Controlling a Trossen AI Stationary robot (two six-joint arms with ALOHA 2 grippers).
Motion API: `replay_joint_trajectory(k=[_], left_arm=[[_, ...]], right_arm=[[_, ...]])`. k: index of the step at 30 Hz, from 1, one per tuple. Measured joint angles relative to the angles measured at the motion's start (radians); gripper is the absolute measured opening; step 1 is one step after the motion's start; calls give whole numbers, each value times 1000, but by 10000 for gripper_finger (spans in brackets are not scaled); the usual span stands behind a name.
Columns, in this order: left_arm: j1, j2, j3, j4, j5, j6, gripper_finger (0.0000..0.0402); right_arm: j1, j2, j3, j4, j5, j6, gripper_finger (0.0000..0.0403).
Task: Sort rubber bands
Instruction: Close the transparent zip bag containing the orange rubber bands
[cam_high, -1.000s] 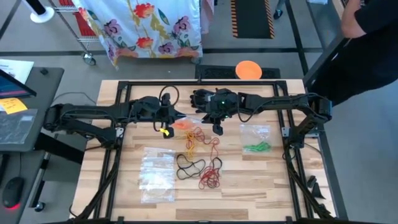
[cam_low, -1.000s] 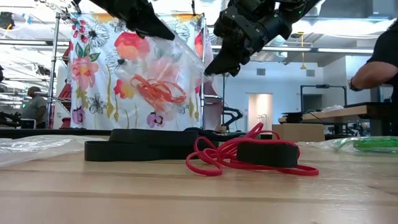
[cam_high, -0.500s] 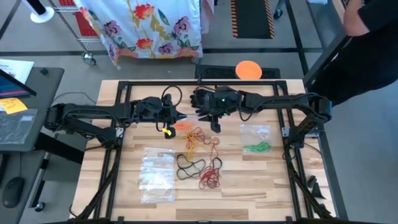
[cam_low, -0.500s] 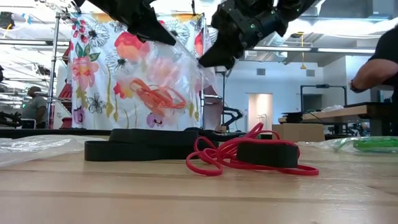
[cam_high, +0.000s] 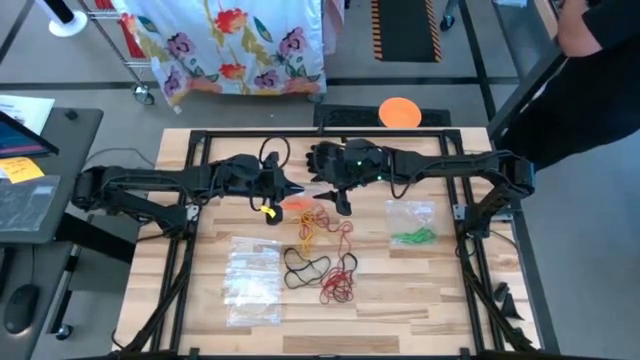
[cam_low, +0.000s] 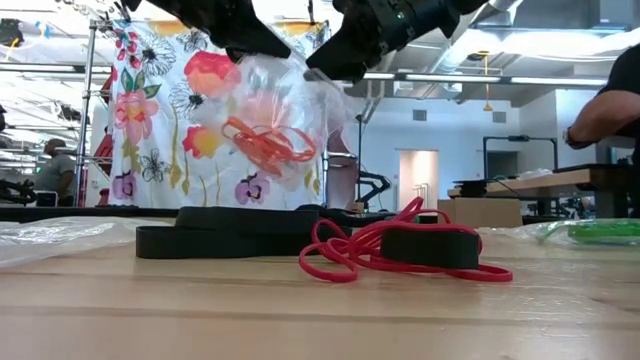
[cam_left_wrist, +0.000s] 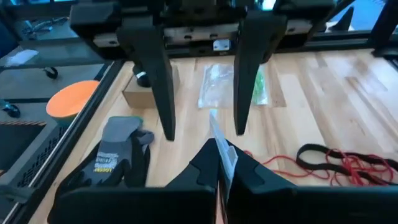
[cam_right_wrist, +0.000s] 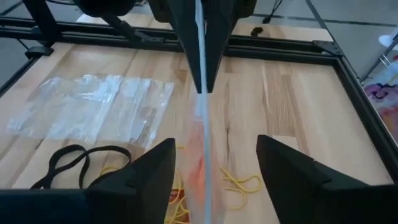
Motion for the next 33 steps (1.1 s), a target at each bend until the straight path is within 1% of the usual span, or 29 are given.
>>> replay_joint_trajectory(k=[2,4,6,9,10,13,16,18,20,23,26,28,30,33], left_arm=[[0,0,0,12,0,-1,0],[0,0,0,22,1,-3,0],[0,0,0,26,1,-3,0],[0,1,0,28,1,-3,0],[0,1,0,29,2,1,0],[0,1,0,17,29,27,11],[0,1,0,16,26,46,43],[0,1,0,11,13,38,69],[0,1,0,-13,27,45,94],[-1,1,-2,-97,62,95,115],[-1,1,-30,-124,73,94,117],[0,1,-60,-124,109,83,114],[-1,1,-91,-103,159,59,112],[-2,1,-146,-33,208,32,108]], right_arm=[[-1,0,0,0,11,0,212],[-2,0,0,0,20,0,183],[-2,0,0,-1,23,0,134],[-1,0,0,-2,23,-10,35],[-1,0,0,-3,23,-23,19],[-1,1,14,-28,20,-20,7],[0,1,51,-116,20,-14,4],[1,-14,71,-199,23,-3,3],[1,-42,80,-286,24,15,2],[-10,-117,81,-460,53,76,2],[-10,-207,48,-615,77,176,1],[20,-271,9,-693,83,258,1],[74,-340,-44,-740,79,362,1],[191,-463,-138,-762,47,548,1]])
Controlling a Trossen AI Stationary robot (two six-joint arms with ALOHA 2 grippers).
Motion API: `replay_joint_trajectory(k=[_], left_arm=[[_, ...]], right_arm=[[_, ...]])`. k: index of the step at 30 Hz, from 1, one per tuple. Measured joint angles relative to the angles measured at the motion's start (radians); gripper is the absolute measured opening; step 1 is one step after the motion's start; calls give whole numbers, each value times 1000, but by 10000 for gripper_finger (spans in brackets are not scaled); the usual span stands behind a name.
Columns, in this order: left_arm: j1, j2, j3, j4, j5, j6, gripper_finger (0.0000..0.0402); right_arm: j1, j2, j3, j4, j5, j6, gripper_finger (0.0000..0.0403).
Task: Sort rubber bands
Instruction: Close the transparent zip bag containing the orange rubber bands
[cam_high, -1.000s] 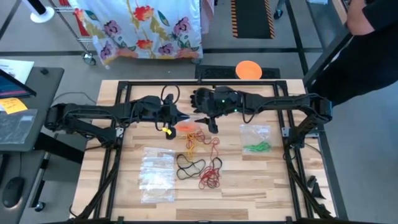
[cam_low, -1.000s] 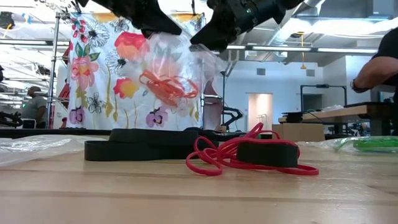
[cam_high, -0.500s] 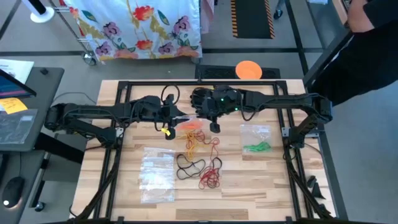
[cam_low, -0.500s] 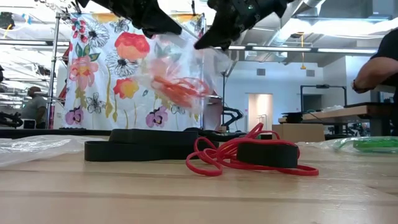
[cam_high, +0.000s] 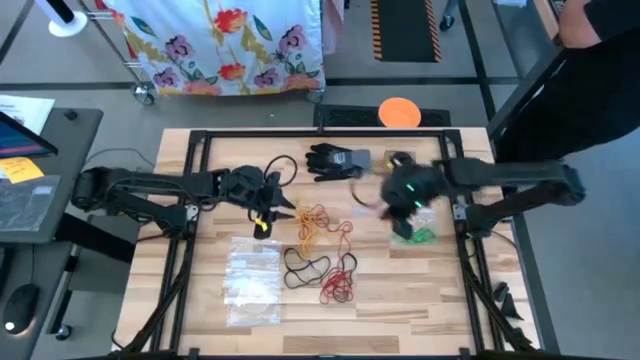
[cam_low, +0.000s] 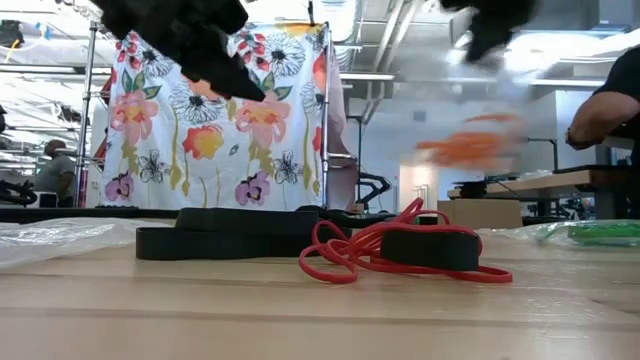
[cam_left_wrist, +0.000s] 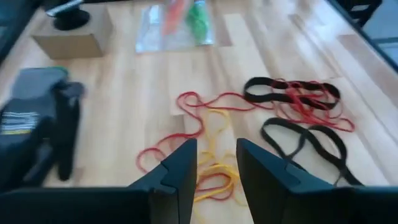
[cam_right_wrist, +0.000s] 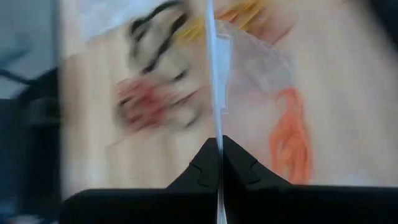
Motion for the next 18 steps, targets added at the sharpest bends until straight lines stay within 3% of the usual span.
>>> replay_joint_trajectory(k=[6,10,14,18], left_arm=[[-4,0,-96,224,45,-47,107],[-12,0,-124,316,66,-69,107],[-34,0,-125,372,77,-49,107],[-47,0,-125,419,76,-26,107]], right_arm=[[338,-185,-204,159,-23,495,1],[530,-210,-281,97,130,766,0],[582,-189,-344,-77,227,947,0],[545,-157,-386,-182,254,945,0]])
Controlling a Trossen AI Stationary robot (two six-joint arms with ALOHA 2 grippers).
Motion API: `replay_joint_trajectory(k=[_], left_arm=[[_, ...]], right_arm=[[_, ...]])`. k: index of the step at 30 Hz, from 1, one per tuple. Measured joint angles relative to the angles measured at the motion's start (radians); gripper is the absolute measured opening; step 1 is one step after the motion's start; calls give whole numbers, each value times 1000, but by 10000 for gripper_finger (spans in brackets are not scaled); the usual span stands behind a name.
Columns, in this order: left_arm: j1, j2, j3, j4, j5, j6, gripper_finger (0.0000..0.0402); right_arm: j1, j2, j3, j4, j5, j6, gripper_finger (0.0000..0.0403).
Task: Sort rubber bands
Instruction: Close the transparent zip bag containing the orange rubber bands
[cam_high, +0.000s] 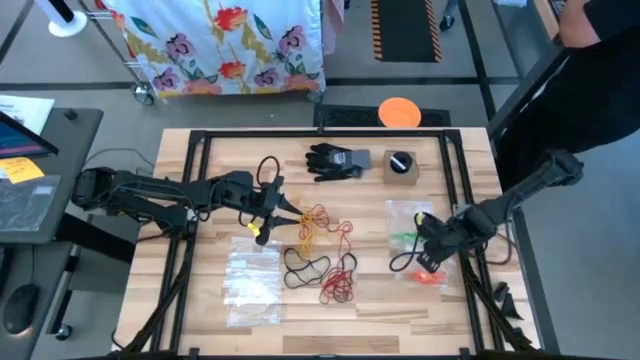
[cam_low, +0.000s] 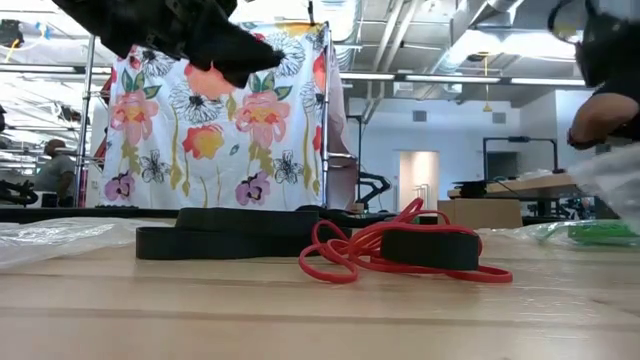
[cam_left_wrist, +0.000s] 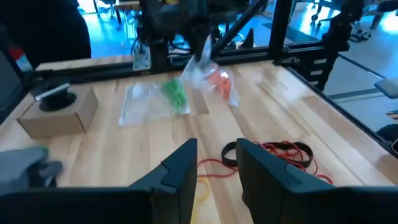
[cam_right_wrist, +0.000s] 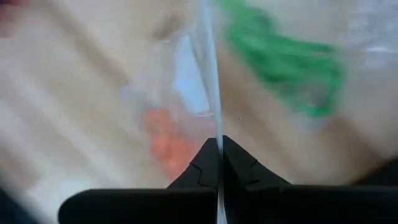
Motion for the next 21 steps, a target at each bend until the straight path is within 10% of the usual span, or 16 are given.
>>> replay_joint_trajectory(k=[21], left_arm=[[9,-1,0,75,-19,30,107]], right_arm=[[-300,28,91,-30,45,-775,7]])
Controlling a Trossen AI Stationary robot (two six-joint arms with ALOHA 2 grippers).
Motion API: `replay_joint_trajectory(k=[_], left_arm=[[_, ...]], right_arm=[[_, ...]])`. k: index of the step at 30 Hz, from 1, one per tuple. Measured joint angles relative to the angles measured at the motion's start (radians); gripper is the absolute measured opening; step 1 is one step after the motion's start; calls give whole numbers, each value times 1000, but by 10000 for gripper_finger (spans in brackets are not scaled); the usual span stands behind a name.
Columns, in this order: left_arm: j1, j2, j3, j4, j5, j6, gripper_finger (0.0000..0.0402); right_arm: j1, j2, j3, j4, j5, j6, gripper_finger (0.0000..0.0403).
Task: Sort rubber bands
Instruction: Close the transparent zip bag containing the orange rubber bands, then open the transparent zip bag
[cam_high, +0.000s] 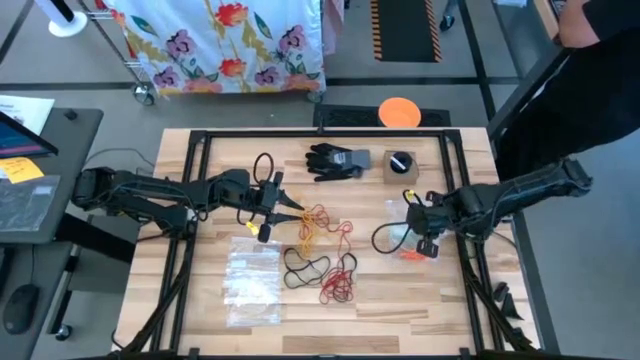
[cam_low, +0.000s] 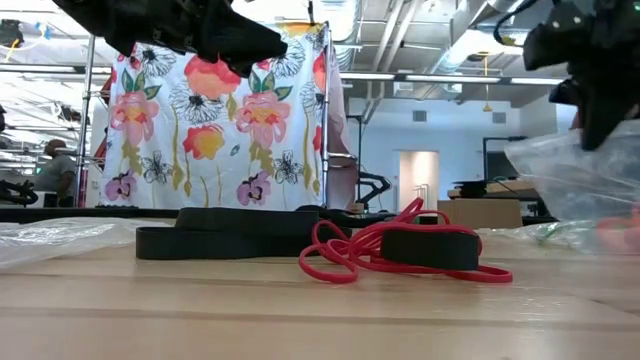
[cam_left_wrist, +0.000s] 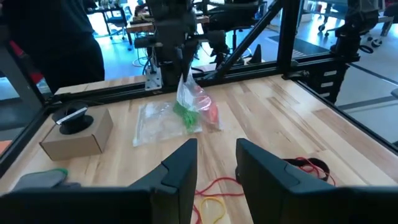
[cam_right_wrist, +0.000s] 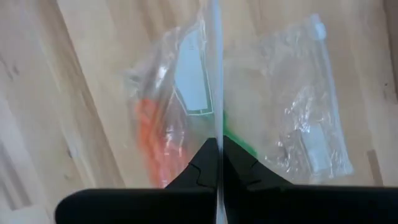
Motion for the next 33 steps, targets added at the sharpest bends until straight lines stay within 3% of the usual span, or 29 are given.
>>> replay_joint_trajectory(k=[9,22,28,33], left_arm=[[0,0,0,-16,0,-13,107],[-3,-7,0,-35,1,-11,107],[-59,-101,1,-155,2,-58,107],[-125,-140,1,-372,-63,-231,107]], right_arm=[[-53,0,48,-63,-5,-49,17],[-52,0,48,-55,21,-82,117],[-52,0,48,97,20,-68,123],[-40,13,47,324,17,-33,123]])
